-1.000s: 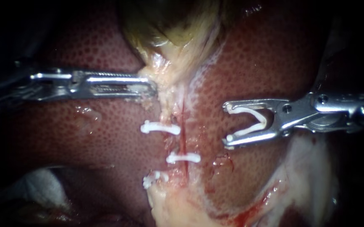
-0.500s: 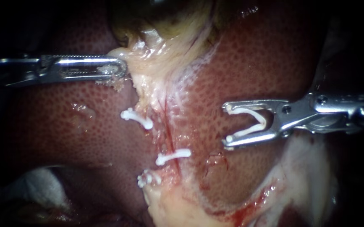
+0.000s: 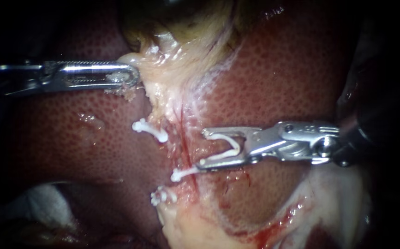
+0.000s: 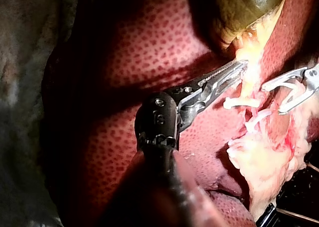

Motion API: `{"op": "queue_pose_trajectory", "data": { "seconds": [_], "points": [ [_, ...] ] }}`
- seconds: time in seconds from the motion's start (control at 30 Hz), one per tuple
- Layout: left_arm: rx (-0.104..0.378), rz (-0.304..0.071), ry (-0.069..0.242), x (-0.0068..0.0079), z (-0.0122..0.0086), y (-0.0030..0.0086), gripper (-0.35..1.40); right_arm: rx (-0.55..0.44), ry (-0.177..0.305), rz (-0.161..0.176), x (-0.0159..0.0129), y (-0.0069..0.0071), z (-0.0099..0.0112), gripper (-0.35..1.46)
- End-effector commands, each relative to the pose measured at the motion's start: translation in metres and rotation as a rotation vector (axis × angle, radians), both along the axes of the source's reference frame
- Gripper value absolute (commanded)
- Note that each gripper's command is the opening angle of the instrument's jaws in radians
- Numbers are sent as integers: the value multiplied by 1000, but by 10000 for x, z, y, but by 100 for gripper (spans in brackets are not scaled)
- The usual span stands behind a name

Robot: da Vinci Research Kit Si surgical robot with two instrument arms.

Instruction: Clipping second clip right tube

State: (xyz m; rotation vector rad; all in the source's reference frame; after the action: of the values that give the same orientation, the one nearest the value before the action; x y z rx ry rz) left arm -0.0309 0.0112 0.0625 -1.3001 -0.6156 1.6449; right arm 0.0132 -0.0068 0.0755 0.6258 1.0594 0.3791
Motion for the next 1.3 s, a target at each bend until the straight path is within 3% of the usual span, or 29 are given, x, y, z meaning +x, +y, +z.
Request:
{"op": "queue_pose_trajectory", "data": {
  "seconds": [0.03, 0.2, 0.6, 0.93, 1.07, 1.17, 1.3],
  "points": [
    [-1, 0, 2, -1, 0, 0, -35, 8, 3, -4, 4, -3, 5, 50],
    [-2, 0, 2, -1, 0, 0, -35, 36, 9, -18, 23, -13, 14, 50],
    [-2, -2, 4, -4, 0, -1, -35, 96, 22, -34, 39, -15, 17, 49],
    [-4, -4, 6, -7, 1, -3, -35, 181, 59, -82, 44, -17, 18, 41],
    [-4, -4, 6, -8, 1, -3, -35, 191, 56, -81, 46, -18, 18, 39],
    [-4, -4, 6, -8, 1, -3, -35, 214, 59, -68, 45, -17, 18, 31],
    [-4, -4, 6, -8, 1, -3, -35, 243, 58, -59, 44, -16, 20, 7]
  ]
}}
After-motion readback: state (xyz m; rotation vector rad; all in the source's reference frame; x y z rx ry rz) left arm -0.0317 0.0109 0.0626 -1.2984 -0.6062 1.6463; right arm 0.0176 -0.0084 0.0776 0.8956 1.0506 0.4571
